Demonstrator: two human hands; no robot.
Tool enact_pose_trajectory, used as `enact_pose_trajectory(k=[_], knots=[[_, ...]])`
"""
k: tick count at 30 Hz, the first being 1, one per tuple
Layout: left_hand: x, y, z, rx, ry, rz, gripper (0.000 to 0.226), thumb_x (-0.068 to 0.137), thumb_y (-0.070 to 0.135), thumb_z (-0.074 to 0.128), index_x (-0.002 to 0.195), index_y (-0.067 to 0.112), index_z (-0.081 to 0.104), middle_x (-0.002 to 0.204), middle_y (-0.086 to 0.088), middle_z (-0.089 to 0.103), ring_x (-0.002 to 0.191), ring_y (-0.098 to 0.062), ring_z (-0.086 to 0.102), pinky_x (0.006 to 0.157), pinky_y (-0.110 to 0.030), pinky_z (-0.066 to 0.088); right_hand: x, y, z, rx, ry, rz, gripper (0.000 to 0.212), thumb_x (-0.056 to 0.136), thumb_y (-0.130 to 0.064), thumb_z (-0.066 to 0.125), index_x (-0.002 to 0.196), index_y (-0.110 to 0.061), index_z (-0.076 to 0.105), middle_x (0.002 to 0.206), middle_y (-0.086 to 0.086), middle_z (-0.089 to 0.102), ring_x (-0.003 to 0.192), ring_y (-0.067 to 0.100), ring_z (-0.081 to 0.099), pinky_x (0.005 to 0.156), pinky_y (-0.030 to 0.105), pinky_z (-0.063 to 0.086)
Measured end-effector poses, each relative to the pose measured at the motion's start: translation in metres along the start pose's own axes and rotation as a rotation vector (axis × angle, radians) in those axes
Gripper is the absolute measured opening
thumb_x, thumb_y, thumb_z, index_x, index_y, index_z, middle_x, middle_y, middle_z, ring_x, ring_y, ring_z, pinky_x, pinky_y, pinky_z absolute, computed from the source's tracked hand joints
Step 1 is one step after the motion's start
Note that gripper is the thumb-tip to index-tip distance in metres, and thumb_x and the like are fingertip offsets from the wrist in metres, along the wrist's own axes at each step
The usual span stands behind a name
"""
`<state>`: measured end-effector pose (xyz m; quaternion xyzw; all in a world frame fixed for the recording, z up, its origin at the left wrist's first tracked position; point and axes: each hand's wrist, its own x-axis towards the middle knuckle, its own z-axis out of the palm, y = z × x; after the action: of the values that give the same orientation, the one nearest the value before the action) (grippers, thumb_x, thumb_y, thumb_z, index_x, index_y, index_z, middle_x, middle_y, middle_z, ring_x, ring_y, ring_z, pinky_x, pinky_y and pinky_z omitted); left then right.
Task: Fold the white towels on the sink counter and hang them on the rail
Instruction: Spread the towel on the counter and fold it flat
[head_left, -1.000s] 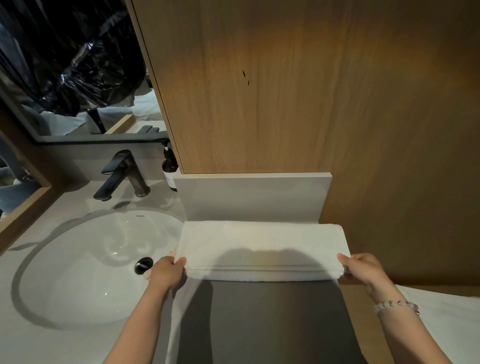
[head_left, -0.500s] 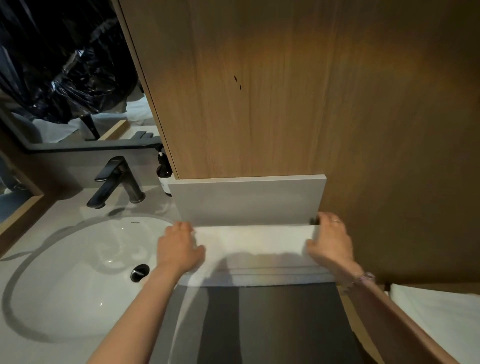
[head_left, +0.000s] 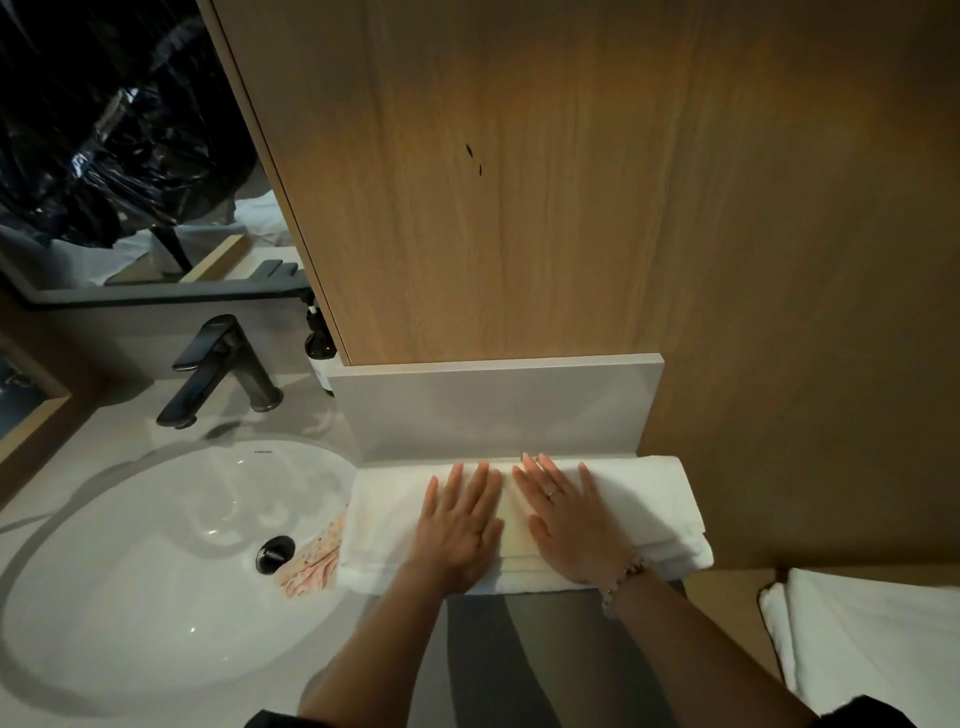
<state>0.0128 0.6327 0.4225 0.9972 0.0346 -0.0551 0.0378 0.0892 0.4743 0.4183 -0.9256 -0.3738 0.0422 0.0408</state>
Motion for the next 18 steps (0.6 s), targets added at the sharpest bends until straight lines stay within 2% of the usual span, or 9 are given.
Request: enact_pose_trajectory(k=[1, 3, 6, 8, 10, 11, 12, 15, 18], knots=[[0.001, 0.002, 0.0, 0.018, -0.003, 0.025, 0.072, 0.074, 0.059, -0.033, 0.139, 0.028, -0.025, 0.144, 0.006, -0.033, 0.141, -0.025, -0.025, 0.105, -0.038, -0.025, 0.0, 0.0, 0.0, 0.002, -0.009, -0.009, 0.055, 0.098, -0.035, -0.001, 0.135, -0.019, 0.037, 0.138, 0.004, 0.053, 0.126, 0.024, 0.052, 0.102, 0.053, 0.04], [0.003, 0.004, 0.0, 0.005, -0.011, 0.054, 0.078, 0.064, 0.058, -0.035, 0.136, 0.029, -0.026, 0.142, 0.006, -0.033, 0.14, -0.022, -0.026, 0.104, -0.036, -0.026, 0.001, -0.001, -0.001, 0.006, -0.028, -0.04, 0.054, 0.099, -0.035, 0.0, 0.137, -0.02, 0.036, 0.142, 0.004, 0.049, 0.13, 0.025, 0.048, 0.104, 0.052, 0.029], [0.005, 0.004, -0.002, -0.049, -0.022, 0.036, 0.061, 0.09, 0.055, -0.013, 0.145, 0.028, -0.018, 0.144, 0.008, -0.03, 0.141, -0.016, -0.023, 0.108, -0.032, -0.02, 0.003, 0.004, 0.001, 0.018, -0.09, -0.03, 0.056, 0.1, -0.036, 0.001, 0.135, -0.019, 0.04, 0.136, 0.003, 0.055, 0.124, 0.022, 0.053, 0.107, 0.049, 0.03], [0.005, -0.002, 0.0, -0.069, -0.048, 0.019, 0.067, 0.09, 0.059, -0.008, 0.149, 0.026, -0.01, 0.149, 0.008, -0.025, 0.143, -0.016, -0.02, 0.109, -0.029, -0.018, 0.001, 0.01, 0.0, 0.05, -0.081, -0.006, 0.064, 0.1, -0.042, 0.001, 0.135, -0.016, 0.048, 0.138, 0.002, 0.052, 0.122, 0.02, 0.055, 0.11, 0.041, 0.026], [0.003, -0.009, 0.003, -0.113, -0.035, -0.004, 0.102, 0.065, 0.077, -0.026, 0.15, 0.024, -0.005, 0.153, 0.005, -0.019, 0.142, -0.014, -0.019, 0.11, -0.027, -0.015, 0.001, 0.021, -0.001, 0.015, -0.01, -0.025, 0.078, 0.093, -0.058, -0.006, 0.146, -0.018, 0.034, 0.152, -0.002, 0.023, 0.137, 0.016, 0.036, 0.117, 0.033, 0.012], [0.001, -0.012, 0.004, -0.134, -0.035, -0.023, 0.113, 0.056, 0.08, -0.031, 0.15, 0.024, -0.004, 0.154, 0.005, -0.018, 0.141, -0.013, -0.02, 0.11, -0.027, -0.014, 0.0, 0.029, 0.002, 0.028, 0.031, -0.042, 0.088, 0.083, -0.067, -0.013, 0.15, -0.021, 0.019, 0.154, -0.006, 0.005, 0.144, 0.013, 0.018, 0.116, 0.03, 0.003], [-0.002, -0.014, 0.004, -0.145, -0.033, -0.042, 0.117, 0.053, 0.081, -0.032, 0.15, 0.024, -0.003, 0.153, 0.006, -0.018, 0.141, -0.013, -0.019, 0.11, -0.027, -0.013, -0.005, 0.037, 0.001, 0.063, 0.015, -0.007, 0.097, 0.073, -0.073, -0.019, 0.152, -0.024, 0.01, 0.156, -0.008, -0.002, 0.146, 0.013, 0.006, 0.114, 0.029, -0.002], [-0.01, -0.02, 0.001, -0.147, 0.022, -0.123, 0.114, 0.057, 0.083, -0.025, 0.151, 0.022, -0.001, 0.153, 0.004, -0.015, 0.145, -0.018, -0.012, 0.112, -0.032, -0.011, -0.016, 0.059, -0.006, 0.083, 0.028, 0.128, 0.116, 0.059, -0.081, -0.027, 0.151, -0.025, 0.016, 0.159, -0.002, 0.008, 0.147, 0.017, 0.007, 0.114, 0.029, 0.001], [-0.018, -0.03, -0.002, -0.129, 0.039, -0.213, 0.118, 0.057, 0.086, -0.02, 0.151, 0.019, 0.002, 0.158, -0.003, -0.008, 0.145, -0.021, -0.012, 0.115, -0.036, -0.007, -0.023, 0.073, -0.008, 0.066, 0.012, 0.21, 0.11, 0.063, -0.082, -0.022, 0.151, -0.025, 0.013, 0.16, -0.002, 0.005, 0.147, 0.018, 0.001, 0.116, 0.035, -0.001]])
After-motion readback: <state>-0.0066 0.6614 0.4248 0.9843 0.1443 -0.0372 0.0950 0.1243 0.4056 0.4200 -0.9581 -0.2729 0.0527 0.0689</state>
